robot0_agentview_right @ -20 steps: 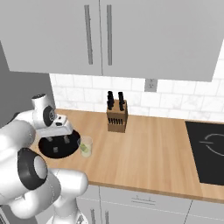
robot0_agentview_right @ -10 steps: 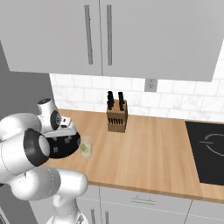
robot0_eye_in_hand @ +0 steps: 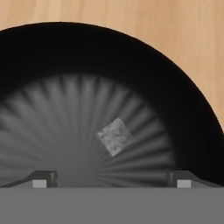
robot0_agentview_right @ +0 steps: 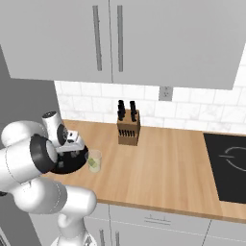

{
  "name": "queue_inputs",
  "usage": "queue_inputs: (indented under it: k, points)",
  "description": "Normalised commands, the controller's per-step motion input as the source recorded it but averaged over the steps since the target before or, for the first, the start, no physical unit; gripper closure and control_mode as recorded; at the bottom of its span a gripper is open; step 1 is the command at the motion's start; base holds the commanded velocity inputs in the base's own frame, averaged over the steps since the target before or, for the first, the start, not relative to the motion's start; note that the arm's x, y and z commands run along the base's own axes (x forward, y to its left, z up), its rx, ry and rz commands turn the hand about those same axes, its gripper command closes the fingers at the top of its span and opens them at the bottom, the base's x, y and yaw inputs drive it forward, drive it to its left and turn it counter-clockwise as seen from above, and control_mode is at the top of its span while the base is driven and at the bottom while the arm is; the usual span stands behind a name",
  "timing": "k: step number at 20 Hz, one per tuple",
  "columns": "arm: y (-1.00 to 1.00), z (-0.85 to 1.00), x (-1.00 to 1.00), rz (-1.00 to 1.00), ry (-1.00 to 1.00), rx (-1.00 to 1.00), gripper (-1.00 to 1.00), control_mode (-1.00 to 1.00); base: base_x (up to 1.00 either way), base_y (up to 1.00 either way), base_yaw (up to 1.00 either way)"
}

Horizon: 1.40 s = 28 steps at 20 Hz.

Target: Grab a lemon wedge from the fridge and one ice cube from the ice bowl, and put them in the glass of lemonade.

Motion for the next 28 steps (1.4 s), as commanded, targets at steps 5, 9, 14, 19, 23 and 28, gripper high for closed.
queue_inputs:
  k: [5,9,14,19,23,28]
  points:
    - [0.00,-0.33,0.03,0.00,0.00,0.00,-1.00,-1.00,0.00,0.00,0.00]
    - [0.00,-0.25,0.22,0.00,-0.05,-0.01,-1.00,-1.00,0.00,0.00,0.00]
    - [0.00,-0.01,0.30,0.00,-0.01,0.00,-1.00,-1.00,0.00,0.00,0.00]
    - [0.00,-0.11,0.12,0.00,0.00,0.00,-1.00,-1.00,0.00,0.00,0.00]
    - [0.00,-0.33,0.00,0.00,0.00,0.00,-1.00,-1.00,0.00,0.00,0.00]
    - [0.00,-0.44,0.00,0.00,0.00,-0.01,-1.00,-1.00,0.00,0.00,0.00]
